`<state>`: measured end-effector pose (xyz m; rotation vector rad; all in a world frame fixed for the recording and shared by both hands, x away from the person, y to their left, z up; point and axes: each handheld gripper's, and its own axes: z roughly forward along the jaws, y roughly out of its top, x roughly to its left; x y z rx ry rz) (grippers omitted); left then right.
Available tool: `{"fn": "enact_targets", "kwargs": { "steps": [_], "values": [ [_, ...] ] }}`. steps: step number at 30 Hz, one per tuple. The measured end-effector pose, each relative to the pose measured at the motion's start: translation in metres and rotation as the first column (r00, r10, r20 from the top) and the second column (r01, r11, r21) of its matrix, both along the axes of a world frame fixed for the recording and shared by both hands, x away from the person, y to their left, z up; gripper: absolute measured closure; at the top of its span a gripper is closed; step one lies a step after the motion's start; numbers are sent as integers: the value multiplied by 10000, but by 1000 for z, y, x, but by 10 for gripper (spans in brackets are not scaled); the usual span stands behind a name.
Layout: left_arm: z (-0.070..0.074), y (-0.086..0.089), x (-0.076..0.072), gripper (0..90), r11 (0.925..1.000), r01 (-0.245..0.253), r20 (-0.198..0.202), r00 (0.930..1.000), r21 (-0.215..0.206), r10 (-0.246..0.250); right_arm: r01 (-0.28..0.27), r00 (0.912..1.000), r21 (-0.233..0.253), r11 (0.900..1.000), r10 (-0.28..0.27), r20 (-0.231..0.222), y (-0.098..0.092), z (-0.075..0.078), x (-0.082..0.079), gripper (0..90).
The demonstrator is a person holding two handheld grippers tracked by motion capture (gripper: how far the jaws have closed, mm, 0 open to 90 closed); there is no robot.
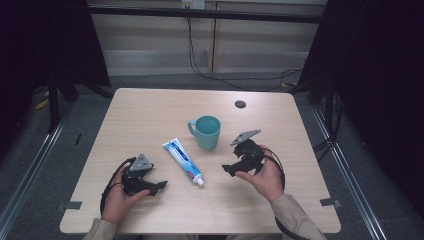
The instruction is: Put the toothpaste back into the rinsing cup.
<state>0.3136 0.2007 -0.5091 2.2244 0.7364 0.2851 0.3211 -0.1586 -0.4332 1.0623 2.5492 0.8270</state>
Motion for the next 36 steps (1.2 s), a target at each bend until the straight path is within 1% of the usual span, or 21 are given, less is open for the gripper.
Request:
{"fn": "enact_targets", "kwargs": {
  "steps": [2,4,5,6,9,11,12,14,16,18,21,25,28,32,36],
  "values": [
    [0,0,0,164,10000,4,0,10000,2,-4,-216,9997,-55,9998,216,-86,6,1,3,193],
    [0,0,0,164,10000,5,-2,10000,3,-5,-260,9995,-78,9996,258,-167,12,3,6,194],
    [0,0,0,164,10000,-36,-12,10000,-41,36,-309,9994,-95,9995,307,-130,14,4,8,197],
    [0,0,0,164,10000,7,-8,10000,9,-7,-336,9994,-73,9994,335,-107,16,5,9,199],
    [0,0,0,164,10000,4,-9,10000,3,-4,-374,9991,159,9992,377,-194,20,8,14,207],
    [0,0,0,164,10000,3,-10,10000,2,-3,-336,9988,322,9989,347,-353,22,10,18,209],
    [0,0,0,164,10000,1,-10,10000,4,-1,-296,9985,373,9989,313,-456,23,11,19,211],
    [0,0,0,164,10000,2,-10,10000,6,-2,-338,9980,368,9988,357,-521,26,12,23,213],
    [0,0,0,164,10000,3,-5,10000,5,-3,-397,9979,300,9988,412,-508,29,14,25,219],
    [0,0,0,164,10000,5,-6,10000,8,-5,-382,9973,206,9991,394,-624,31,15,27,221],
    [0,0,0,164,10000,7,-10,10000,7,-7,-405,9969,115,9991,412,-663,34,16,29,223],
    [0,0,0,164,10000,9,-9,10000,11,-9,-493,9953,92,9987,499,-834,42,18,31,229],
    [0,0,0,163,10000,26,37,10000,53,-26,-645,9941,-34,9979,640,-882,48,18,32,230],
    [0,0,0,163,10000,17,23,10000,35,-17,-688,9935,-45,9976,681,-911,55,18,33,231],
    [0,0,0,163,10000,23,36,10000,52,-24,-894,9909,-129,9959,876,-1023,65,15,34,236]
  ]
}}
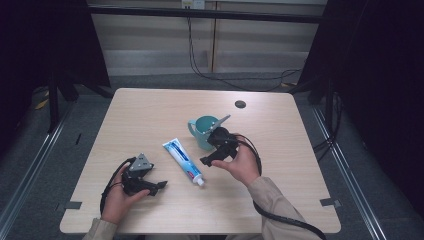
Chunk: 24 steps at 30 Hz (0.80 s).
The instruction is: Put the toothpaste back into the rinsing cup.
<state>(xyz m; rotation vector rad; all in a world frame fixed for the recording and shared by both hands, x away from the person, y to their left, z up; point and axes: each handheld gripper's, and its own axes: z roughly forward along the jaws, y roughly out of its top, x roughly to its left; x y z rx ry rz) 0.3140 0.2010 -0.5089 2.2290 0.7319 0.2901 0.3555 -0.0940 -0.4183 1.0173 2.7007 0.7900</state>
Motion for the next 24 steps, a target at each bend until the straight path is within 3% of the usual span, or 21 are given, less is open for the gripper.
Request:
{"fn": "enact_targets", "kwargs": {
  "steps": [24],
  "values": [
    [0,0,0,163,10000,21,-42,10000,-28,-21,-482,9972,-106,9988,476,-576,41,-11,6,260]
  ]
}}
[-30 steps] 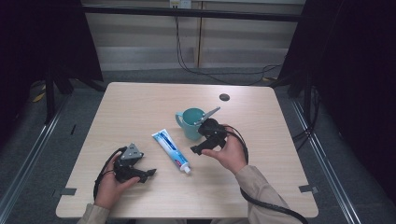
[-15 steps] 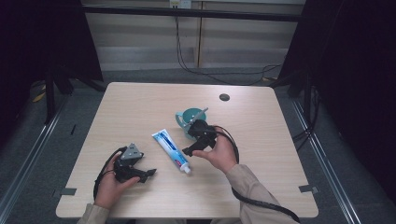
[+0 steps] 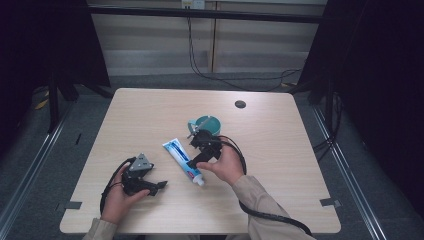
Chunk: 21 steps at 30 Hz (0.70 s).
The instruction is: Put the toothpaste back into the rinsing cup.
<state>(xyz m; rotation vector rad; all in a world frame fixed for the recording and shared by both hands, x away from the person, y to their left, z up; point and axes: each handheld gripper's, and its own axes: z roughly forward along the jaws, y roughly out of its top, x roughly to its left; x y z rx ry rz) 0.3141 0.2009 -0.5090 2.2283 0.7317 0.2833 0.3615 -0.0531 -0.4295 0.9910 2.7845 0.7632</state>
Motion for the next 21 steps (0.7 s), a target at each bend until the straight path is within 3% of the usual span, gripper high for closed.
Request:
{"fn": "enact_targets", "kwargs": {
  "steps": [21],
  "values": [
    [0,0,0,163,10000,13,2,10000,18,-13,-265,9985,-88,9996,260,-477,18,-17,4,304]
  ]
}}
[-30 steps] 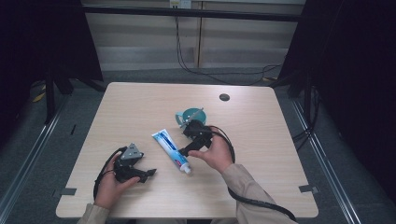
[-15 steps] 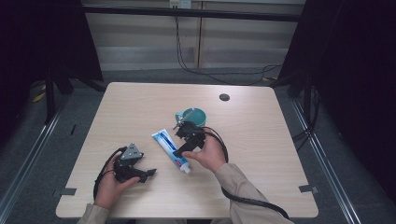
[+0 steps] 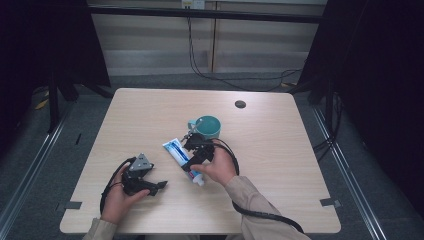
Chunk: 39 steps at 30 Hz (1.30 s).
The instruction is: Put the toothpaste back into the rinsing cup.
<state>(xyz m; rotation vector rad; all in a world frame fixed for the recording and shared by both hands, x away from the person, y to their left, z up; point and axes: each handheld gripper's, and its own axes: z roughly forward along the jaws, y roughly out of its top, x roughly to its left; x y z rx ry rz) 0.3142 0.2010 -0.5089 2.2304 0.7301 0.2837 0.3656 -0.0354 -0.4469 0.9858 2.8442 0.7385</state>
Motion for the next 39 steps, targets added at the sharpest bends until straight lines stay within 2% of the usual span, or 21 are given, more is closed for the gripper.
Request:
{"fn": "enact_targets", "kwargs": {
  "steps": [13,17,19,20,26,31,33,34,36,37,38,39],
  "values": [
    [0,0,0,163,10000,-3,-4,10000,-5,3,-155,9997,-101,9998,153,-199,2,-8,0,339],
    [0,0,0,163,10000,-7,0,10000,-12,7,-179,9993,-222,9996,172,-325,2,-13,0,365],
    [0,0,0,163,10000,-10,-3,10000,-13,10,-188,9988,-300,9994,174,-462,2,-16,0,420],
    [0,0,0,163,10000,-14,-5,10000,-16,14,-188,9988,-300,9994,174,-462,2,-16,0,420],
    [0,0,0,163,10000,-17,-7,10000,-26,17,27,9981,-284,9996,-45,-621,1,-19,2,446],
    [0,0,0,163,10000,-7,1,10000,-11,7,132,9971,-594,9981,-176,-744,1,-21,2,469],
    [0,0,0,163,10000,-6,-3,10000,-20,6,187,9968,-560,9983,-229,-765,0,-22,2,496],
    [0,0,0,163,10000,1,-3,10000,-21,-1,278,9955,-710,9971,-341,-887,-2,-23,3,549],
    [0,0,0,163,10000,2,-4,10000,-19,-2,279,9960,-699,9972,-336,-822,-2,-23,3,571],
    [0,0,0,163,10000,5,-5,10000,-17,-5,210,9966,-687,9974,-264,-783,-3,-23,3,600],
    [0,0,0,163,10000,8,-7,10000,-25,-8,290,9962,-713,9970,-347,-798,-3,-20,2,673],
    [0,0,0,163,10000,7,-4,10000,-22,-7,290,9962,-713,9970,-347,-798,-3,-20,2,673]
  ]
}}
